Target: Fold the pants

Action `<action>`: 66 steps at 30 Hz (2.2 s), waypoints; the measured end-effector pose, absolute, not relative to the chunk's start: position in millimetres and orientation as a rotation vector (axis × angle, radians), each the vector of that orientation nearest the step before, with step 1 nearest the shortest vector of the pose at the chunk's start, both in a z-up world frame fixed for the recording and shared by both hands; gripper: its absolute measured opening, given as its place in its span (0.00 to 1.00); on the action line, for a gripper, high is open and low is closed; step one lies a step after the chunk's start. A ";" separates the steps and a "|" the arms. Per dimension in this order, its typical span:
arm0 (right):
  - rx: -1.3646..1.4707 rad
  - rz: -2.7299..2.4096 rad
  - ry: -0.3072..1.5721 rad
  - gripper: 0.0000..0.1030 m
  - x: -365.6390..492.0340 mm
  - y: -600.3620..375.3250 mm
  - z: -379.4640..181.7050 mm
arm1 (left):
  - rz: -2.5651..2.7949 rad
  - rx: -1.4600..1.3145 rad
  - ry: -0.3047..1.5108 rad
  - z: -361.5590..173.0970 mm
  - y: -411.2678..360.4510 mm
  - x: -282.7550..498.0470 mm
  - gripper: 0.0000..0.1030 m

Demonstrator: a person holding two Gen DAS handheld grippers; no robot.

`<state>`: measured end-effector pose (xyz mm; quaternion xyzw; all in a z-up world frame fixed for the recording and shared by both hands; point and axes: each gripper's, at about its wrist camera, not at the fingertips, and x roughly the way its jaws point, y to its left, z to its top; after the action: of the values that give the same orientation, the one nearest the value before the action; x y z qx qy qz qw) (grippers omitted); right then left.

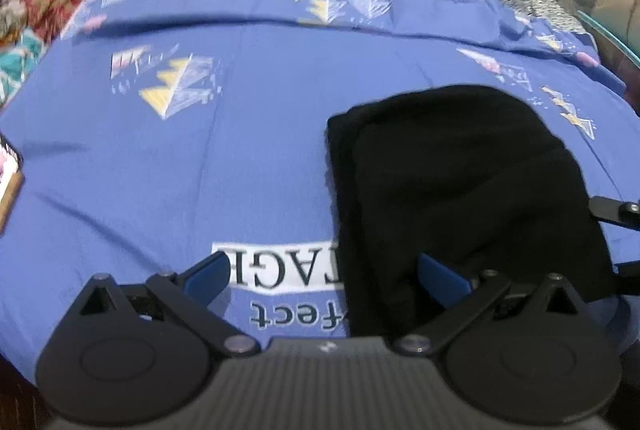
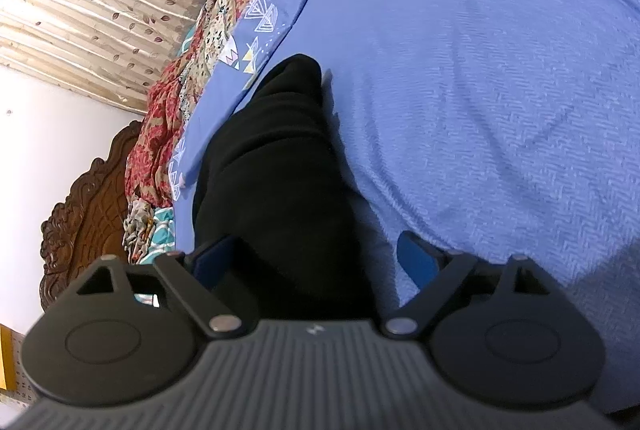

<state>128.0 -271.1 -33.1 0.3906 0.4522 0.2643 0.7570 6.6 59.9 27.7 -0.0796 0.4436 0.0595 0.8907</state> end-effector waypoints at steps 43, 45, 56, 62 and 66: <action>0.745 0.637 0.937 1.00 127.6 -256.8 -31.7 | 0.169 -0.135 0.910 37.9 71.8 5.1 1.00; 0.744 0.637 0.937 1.00 127.4 -256.8 -31.7 | 0.179 -0.132 0.934 32.9 72.0 7.1 1.00; 0.734 0.639 0.938 1.00 126.8 -256.1 -31.8 | 0.203 -0.103 0.998 29.9 63.7 23.8 1.00; 0.731 0.639 0.937 1.00 126.6 -256.2 -31.8 | 0.210 -0.089 1.004 30.0 62.5 25.1 1.00; 0.730 0.639 0.936 1.00 126.0 -256.4 -31.9 | 0.213 -0.095 1.009 30.2 63.8 25.3 1.00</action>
<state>126.0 -256.4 -31.9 0.3380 0.4334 0.2959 0.7812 25.3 63.8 30.2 -0.0454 0.4822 0.1018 0.8690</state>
